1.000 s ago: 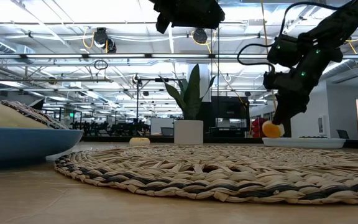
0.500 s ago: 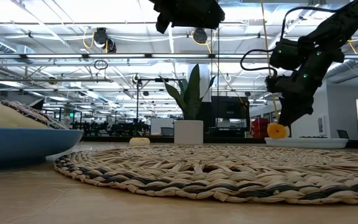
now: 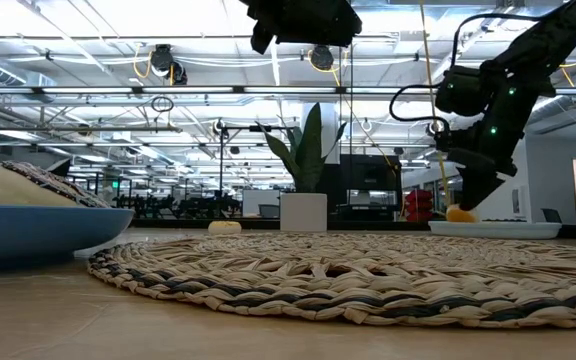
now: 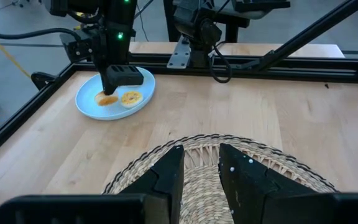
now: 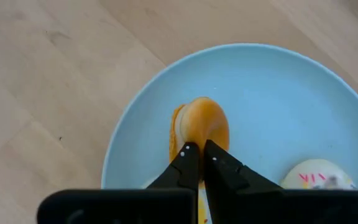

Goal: Pick & Place donuts
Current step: Put the small orange donut on the light blue plate

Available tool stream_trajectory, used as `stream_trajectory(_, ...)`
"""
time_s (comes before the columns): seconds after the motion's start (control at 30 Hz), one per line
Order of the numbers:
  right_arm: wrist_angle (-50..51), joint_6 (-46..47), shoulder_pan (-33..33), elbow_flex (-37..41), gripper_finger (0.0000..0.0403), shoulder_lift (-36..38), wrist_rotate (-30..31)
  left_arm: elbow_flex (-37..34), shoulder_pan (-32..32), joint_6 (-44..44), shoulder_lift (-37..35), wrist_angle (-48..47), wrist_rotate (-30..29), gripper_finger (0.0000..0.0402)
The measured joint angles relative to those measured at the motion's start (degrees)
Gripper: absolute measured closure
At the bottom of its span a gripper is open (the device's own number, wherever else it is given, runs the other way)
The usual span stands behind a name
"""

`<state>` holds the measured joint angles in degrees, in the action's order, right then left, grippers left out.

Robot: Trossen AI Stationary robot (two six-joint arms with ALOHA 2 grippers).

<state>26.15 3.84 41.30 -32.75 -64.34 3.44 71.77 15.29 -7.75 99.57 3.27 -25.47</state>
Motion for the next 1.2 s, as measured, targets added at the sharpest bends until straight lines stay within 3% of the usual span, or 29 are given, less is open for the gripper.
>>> stream_trajectory(0.13, -0.57, -0.36, -0.02, 0.0, 0.04, 0.0, -0.71, 0.0, 0.0, 0.0, 0.0, 0.0, 0.0, 0.0295)
stream_trajectory(0.33, -1.75, -0.01, 0.56, 0.0, 0.0402, -0.04, -6.8, 0.0, 0.0, -0.01, 0.0, 0.0, 0.0, 0.0295)
stream_trajectory(0.67, -3.32, 0.13, 2.25, -0.11, 0.0402, -6.19, -6.45, 0.0, 0.0, 0.0, 0.0, 0.0, 0.0, 0.0295)
stream_trajectory(0.93, -5.05, 0.05, 2.19, -0.11, 0.0397, -7.11, 5.29, 0.0, 0.0, 0.0, 0.0, 0.0, 0.0, 0.0295)
stream_trajectory(1.2, -4.93, 0.0, 2.21, -0.11, 0.0394, -7.13, 7.29, 0.0, 0.0, -0.01, 0.0, 0.0, 0.0, 0.0295)
